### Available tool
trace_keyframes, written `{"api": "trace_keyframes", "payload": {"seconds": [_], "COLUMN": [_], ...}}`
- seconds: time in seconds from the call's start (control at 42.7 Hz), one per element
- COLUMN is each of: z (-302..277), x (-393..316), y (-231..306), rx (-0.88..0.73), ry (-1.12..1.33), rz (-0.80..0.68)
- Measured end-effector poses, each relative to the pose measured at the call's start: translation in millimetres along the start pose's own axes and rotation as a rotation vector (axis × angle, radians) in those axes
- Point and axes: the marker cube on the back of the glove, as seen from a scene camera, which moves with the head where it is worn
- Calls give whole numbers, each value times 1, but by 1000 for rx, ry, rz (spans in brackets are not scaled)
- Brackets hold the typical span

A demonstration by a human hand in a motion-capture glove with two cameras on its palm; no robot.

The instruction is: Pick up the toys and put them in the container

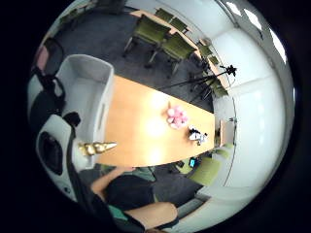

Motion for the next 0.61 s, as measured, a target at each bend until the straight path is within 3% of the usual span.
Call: {"api": "trace_keyframes", "payload": {"seconds": [0.141, 0.281, 0.445, 0.609], "z": [14, 30, 16, 32], "x": [-29, -40, -76, -23], "y": [-17, -20, -26, -13], "rx": [-44, -208, -347, -255], "ry": [-23, -47, -440, -88], "rz": [55, 161, 296, 163]}}
